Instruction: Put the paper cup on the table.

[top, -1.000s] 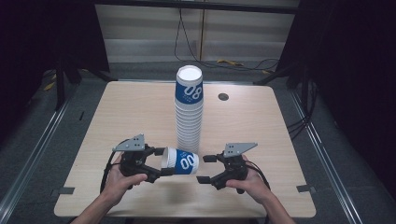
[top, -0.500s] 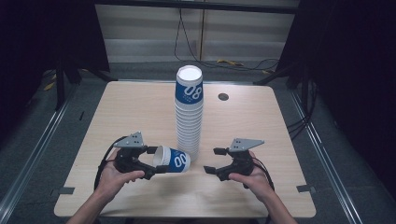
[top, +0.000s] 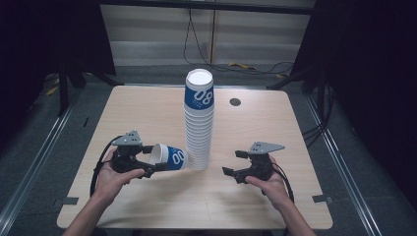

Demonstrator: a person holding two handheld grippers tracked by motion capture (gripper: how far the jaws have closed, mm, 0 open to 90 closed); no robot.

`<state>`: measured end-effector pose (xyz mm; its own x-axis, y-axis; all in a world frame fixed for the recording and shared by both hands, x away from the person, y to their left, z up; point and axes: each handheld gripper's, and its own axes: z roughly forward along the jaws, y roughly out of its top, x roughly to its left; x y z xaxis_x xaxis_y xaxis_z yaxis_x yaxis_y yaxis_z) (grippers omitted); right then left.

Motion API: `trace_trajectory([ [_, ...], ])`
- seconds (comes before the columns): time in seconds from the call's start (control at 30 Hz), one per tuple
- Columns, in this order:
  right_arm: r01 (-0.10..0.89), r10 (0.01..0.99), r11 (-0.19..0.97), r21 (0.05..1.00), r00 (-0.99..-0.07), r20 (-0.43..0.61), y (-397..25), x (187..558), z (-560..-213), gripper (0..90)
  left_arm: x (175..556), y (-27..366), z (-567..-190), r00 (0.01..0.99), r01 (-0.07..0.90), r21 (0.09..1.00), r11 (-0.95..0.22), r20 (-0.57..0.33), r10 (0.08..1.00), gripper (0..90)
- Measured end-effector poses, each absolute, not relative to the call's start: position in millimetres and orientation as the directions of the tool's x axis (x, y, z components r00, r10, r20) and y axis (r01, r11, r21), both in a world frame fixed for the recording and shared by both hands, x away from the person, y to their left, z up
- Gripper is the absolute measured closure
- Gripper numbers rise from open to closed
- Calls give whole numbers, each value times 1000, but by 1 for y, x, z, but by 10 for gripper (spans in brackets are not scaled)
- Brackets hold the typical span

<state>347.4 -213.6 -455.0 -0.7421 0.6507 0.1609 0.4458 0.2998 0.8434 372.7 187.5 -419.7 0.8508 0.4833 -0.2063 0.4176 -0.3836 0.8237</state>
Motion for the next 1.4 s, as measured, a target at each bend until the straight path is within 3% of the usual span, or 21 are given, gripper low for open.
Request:
trace_trajectory([
  [0.4,463,663,286,839,-728,176,-219,345,-454,158,386,212,-400,787,437,805,-402,-126,604,205],
  [0.57,468,666,287,836,-724,177,-220,345,-453,160,390,214,-393,781,447,749,-490,-61,621,205],
  [0.77,469,656,299,831,-733,178,-216,340,-451,165,391,215,-389,802,449,705,-548,-48,596,202],
  [1.0,465,655,303,832,-736,172,-216,340,-450,164,405,222,-393,757,526,637,-563,-48,652,201],
  [1.4,480,652,280,832,-731,202,-218,343,-452,158,415,222,-393,772,530,534,-659,19,636,197],
])
